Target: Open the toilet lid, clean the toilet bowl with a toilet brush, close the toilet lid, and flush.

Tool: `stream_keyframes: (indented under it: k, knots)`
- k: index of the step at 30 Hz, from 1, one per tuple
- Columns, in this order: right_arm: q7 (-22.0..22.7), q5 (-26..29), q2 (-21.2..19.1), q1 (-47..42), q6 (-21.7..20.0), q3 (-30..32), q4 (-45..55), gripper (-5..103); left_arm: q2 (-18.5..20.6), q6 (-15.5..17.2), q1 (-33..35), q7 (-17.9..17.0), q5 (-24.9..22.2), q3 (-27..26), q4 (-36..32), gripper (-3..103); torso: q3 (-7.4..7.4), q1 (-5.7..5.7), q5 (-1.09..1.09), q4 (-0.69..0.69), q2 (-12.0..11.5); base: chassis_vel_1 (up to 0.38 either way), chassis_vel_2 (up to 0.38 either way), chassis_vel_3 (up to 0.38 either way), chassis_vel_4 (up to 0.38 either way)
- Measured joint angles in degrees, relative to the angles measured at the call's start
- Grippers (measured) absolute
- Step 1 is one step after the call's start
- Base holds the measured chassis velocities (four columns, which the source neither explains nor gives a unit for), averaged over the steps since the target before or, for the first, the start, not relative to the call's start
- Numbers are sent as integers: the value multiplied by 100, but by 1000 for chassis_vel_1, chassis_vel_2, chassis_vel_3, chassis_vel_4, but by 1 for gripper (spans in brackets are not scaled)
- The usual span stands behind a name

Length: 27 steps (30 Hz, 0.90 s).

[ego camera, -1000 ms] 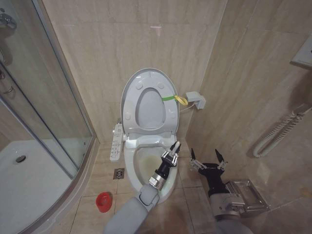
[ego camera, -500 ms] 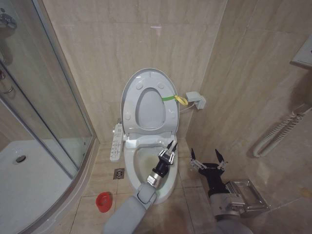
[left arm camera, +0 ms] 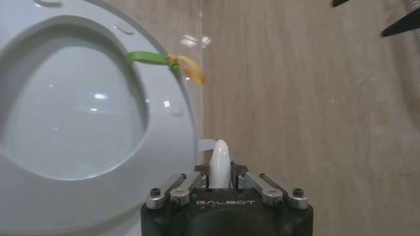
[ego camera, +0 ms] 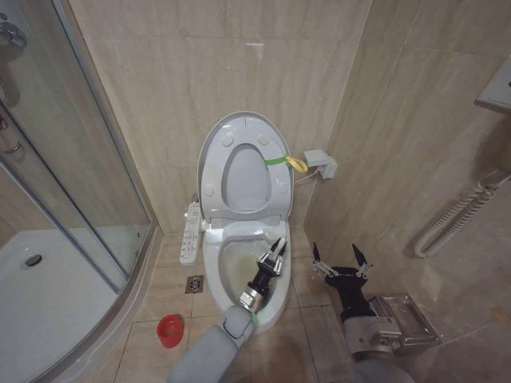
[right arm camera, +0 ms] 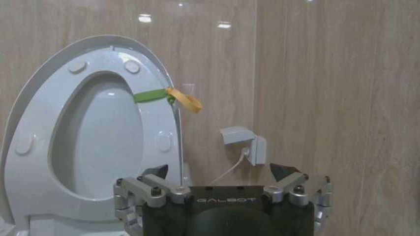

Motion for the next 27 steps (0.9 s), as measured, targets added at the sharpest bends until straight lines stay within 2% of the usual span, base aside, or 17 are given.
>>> stream_keyframes:
  k: [8,15,22,27]
  knots:
    - [-1,0,0,0,0,0,0,100,520,0,-88,-32,-16,-440,-144,21,0,0,0,2,0,0,0,0,0]
    - [0,0,0,0,0,0,0,100,998,2,212,-97,-21,-705,-1157,21,0,0,0,1,0,0,0,0,0]
    - [0,0,0,0,0,0,0,100,1188,7,642,-181,-35,-847,-1948,21,0,0,0,0,0,0,0,0,0]
    - [0,0,0,0,0,0,0,100,1239,8,867,-190,-32,-948,-2222,21,0,0,0,0,0,0,0,0,0]
